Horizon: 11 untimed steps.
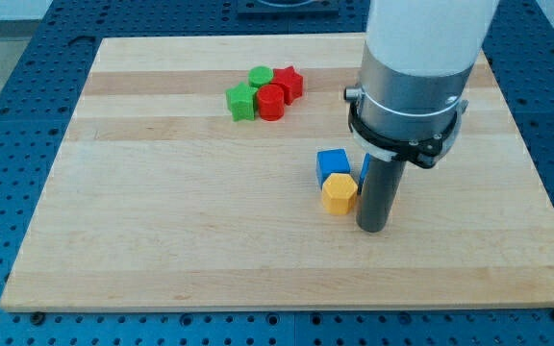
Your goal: Move the blue cube parallel to the left of the hexagon
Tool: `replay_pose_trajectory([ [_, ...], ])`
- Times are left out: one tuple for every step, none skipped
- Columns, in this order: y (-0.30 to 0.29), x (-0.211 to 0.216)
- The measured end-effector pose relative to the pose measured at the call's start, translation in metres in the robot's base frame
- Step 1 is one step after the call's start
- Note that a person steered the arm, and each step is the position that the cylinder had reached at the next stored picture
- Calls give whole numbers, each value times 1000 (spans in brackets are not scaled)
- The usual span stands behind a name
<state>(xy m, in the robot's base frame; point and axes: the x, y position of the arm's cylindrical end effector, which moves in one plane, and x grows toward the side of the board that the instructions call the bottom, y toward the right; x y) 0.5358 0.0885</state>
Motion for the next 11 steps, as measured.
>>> replay_pose_trajectory([
  [0,0],
  [23,0],
  [76,-8],
  [98,-37],
  [87,-50],
  [51,-58],
  [12,-69],
  [-25,-79],
  [-63,-84],
  [-113,-84],
  [-181,-64],
])
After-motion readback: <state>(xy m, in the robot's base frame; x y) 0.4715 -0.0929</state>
